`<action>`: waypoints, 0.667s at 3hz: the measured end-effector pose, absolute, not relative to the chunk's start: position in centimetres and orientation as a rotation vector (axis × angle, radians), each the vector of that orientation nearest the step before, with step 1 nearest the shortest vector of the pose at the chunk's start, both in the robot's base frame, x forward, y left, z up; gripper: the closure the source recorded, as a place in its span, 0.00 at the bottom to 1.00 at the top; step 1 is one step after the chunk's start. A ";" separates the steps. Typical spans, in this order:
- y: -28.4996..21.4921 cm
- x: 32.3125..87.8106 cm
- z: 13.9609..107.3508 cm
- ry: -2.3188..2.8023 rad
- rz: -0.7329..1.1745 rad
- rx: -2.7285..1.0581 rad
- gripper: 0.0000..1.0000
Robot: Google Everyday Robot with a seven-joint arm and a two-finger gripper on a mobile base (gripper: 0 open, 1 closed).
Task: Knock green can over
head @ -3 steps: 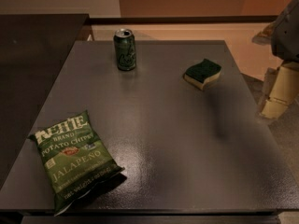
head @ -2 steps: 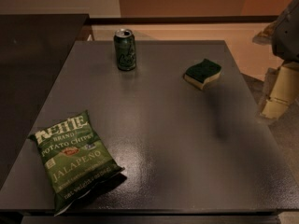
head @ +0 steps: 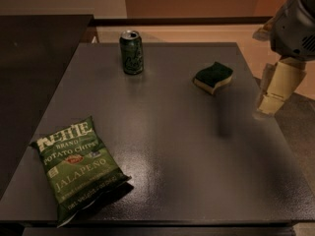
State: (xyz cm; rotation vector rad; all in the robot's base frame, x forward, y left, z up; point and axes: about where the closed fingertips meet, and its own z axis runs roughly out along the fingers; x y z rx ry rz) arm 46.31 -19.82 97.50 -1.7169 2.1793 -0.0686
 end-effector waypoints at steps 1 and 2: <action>-18.2 49.0 96.7 2.124 -0.022 -1.718 0.00; -16.6 52.0 95.6 2.063 0.028 -1.708 0.00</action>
Offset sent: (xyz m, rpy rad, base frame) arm 0.0966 0.0514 -0.0310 0.1812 -0.0697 0.0934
